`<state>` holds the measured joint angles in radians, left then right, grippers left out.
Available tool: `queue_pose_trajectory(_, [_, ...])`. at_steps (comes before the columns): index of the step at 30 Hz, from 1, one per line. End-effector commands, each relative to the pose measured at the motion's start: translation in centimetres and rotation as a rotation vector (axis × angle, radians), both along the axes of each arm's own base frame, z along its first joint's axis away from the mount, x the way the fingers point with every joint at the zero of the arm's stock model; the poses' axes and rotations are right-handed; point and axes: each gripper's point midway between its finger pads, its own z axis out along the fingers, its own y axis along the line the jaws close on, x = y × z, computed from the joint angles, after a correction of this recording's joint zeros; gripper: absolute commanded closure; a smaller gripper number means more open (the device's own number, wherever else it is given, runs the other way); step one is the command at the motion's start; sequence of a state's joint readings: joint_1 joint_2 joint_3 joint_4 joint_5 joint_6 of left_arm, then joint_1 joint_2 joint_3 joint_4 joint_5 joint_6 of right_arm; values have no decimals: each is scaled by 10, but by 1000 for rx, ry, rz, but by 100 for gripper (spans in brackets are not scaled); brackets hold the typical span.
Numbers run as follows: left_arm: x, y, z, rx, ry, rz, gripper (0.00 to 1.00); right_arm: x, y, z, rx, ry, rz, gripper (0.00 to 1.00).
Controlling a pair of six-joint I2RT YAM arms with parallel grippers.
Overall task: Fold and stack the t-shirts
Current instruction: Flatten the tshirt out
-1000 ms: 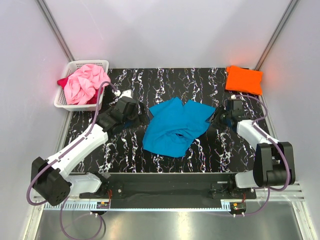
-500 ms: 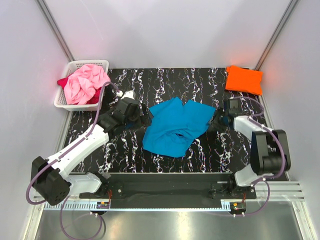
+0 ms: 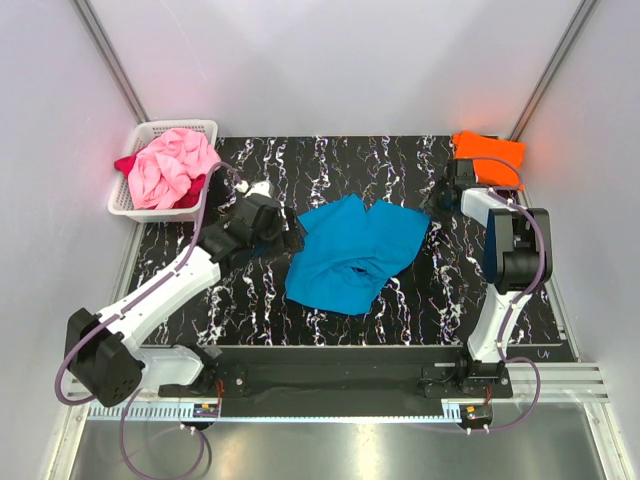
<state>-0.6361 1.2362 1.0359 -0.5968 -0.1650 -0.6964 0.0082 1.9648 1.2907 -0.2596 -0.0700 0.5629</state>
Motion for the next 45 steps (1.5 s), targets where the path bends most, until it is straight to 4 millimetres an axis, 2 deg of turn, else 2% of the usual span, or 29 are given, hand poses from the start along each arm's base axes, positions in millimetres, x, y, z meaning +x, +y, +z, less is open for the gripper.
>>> queue_pose_trajectory(1, [14, -10, 26, -32, -75, -18, 11, 7, -12, 6, -64, -9, -15, 49])
queue_pose_trajectory(5, [15, -11, 25, -27, -71, -24, 11, -2, -25, -1, -127, 15, -45, 49])
queue_pose_trajectory(8, [14, -12, 22, -25, -64, -26, 11, -6, -25, -4, -128, 24, -43, 49])
queue_pose_trajectory(13, [14, -12, 22, -26, -61, -22, 11, -7, -17, -16, -88, 50, -7, 49])
queue_pose_trajectory(14, [14, -11, 23, -29, -64, -21, 11, -6, -8, -17, -58, 51, 21, 49])
queue_pose_trajectory(20, [14, -9, 26, -30, -76, -12, 11, -5, 5, -22, 5, 63, 57, 50])
queue_pose_trajectory(29, [14, -8, 28, -28, -79, -6, 11, -8, 9, -24, 28, 103, 79, 50])
queue_pose_trajectory(31, [13, -7, 30, -33, -85, -4, 11, -15, 7, -27, 23, 146, 81, 52])
queue_pose_trajectory(35, [13, -6, 34, -38, -95, 0, 11, -20, 3, -32, -6, 211, 87, 62])
queue_pose_trajectory(38, [12, -4, 36, -40, -100, 4, 11, -26, 2, -31, -16, 236, 97, 75])
queue_pose_trajectory(41, [12, -4, 36, -40, -101, 7, 11, -29, 1, -27, -25, 240, 99, 100])
queue_pose_trajectory(45, [11, -3, 34, -37, -97, 9, 11, -32, -4, -12, -50, 222, 87, 100])
